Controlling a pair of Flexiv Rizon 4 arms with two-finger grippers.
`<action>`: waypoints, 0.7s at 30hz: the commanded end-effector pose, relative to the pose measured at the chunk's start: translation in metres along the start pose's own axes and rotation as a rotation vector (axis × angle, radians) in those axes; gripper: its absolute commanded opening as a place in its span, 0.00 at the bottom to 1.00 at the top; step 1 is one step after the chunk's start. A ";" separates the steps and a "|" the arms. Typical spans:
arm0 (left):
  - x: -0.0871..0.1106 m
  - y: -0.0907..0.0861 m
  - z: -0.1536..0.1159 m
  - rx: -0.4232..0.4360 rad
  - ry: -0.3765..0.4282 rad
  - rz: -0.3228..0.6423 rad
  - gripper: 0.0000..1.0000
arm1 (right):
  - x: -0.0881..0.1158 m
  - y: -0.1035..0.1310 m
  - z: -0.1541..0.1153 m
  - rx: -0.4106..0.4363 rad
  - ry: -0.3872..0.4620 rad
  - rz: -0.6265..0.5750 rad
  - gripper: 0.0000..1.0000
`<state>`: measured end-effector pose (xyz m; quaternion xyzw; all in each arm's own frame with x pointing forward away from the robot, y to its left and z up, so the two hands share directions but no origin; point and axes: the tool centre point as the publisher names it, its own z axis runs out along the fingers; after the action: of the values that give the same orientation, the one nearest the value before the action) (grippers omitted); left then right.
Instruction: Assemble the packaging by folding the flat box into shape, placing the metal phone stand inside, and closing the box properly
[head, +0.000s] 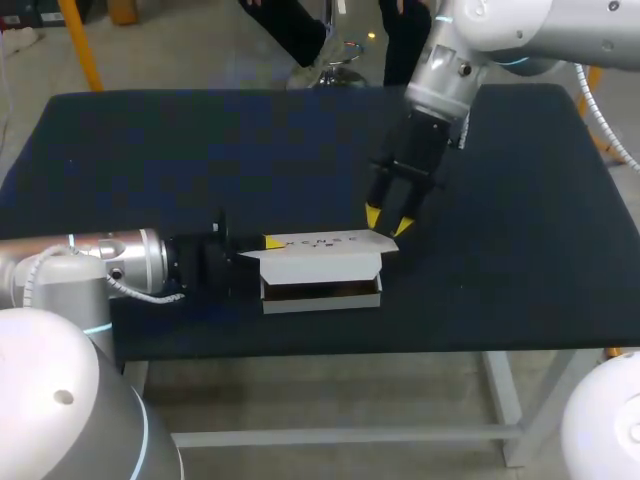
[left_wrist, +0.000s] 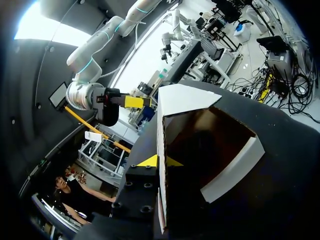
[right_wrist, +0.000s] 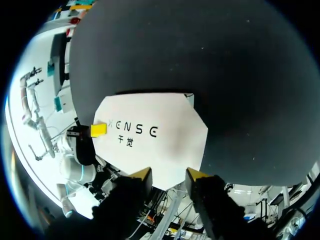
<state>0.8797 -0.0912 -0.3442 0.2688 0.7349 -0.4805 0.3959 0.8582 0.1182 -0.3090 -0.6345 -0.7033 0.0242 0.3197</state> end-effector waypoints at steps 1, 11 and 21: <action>0.004 0.004 0.002 0.012 0.000 0.000 0.00 | 0.001 0.001 0.005 -0.005 -0.005 -0.010 0.48; 0.006 0.004 0.001 0.022 0.005 0.002 0.00 | 0.003 0.000 0.013 -0.028 -0.035 -0.044 0.47; 0.007 0.004 0.000 0.030 0.000 0.004 0.00 | 0.002 0.000 0.023 -0.035 -0.052 -0.065 0.47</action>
<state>0.8786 -0.0905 -0.3469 0.2752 0.7291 -0.4880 0.3931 0.8501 0.1284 -0.3247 -0.6157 -0.7314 0.0199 0.2926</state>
